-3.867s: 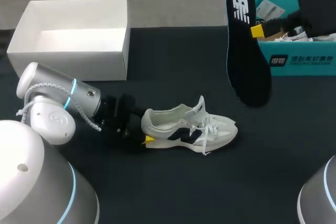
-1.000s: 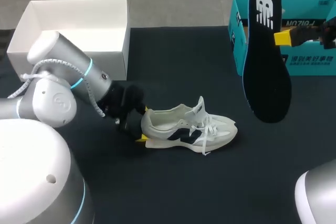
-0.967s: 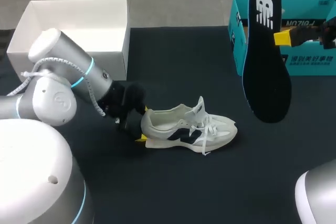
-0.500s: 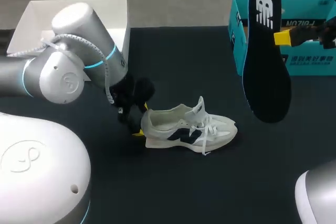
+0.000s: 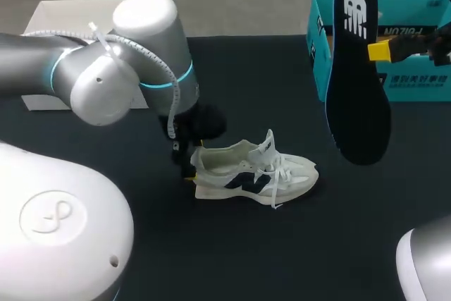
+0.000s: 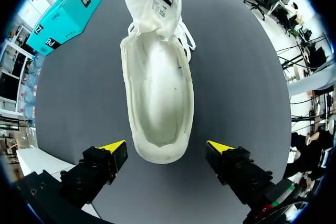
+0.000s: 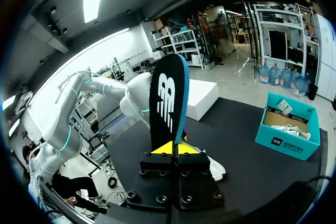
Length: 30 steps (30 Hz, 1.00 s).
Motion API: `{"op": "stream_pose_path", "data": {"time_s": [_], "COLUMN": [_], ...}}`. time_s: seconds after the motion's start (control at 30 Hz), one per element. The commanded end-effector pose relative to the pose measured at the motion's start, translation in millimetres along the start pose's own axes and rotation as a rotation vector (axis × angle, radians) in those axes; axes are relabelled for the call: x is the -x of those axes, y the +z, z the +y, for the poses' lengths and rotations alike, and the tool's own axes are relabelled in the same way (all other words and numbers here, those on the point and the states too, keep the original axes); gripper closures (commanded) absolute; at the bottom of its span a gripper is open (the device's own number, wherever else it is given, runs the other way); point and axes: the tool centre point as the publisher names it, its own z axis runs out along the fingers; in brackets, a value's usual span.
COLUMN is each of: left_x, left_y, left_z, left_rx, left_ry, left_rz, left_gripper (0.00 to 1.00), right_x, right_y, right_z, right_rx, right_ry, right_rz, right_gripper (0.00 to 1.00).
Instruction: Take the shoe out of the shoebox, open the shoe tongue, remove and reinsert the insole, then place the shoe into the shoebox
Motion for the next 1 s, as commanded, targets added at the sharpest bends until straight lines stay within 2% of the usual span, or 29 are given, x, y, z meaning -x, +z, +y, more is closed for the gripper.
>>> {"op": "stream_pose_path", "data": {"time_s": [0.03,0.17,1.0], "left_x": [0.8,0.7,0.7], "left_y": [-7.4,-8.3,-8.3], "left_z": [-3.6,-5.2,-5.2], "left_rx": [0.132,0.106,0.106], "left_ry": [0.000,-0.025,-0.025], "left_rz": [0.002,0.015,0.015], "left_gripper": [0.00,0.00,0.00], "right_x": [0.8,0.8,0.8], "right_y": [1.9,1.9,1.9], "right_z": [3.5,3.5,3.5], "right_rx": [-0.006,-0.006,-0.006], "right_ry": [0.002,0.002,0.002], "right_rz": [0.002,0.002,0.002], "right_gripper": [1.00,1.00,1.00]}}
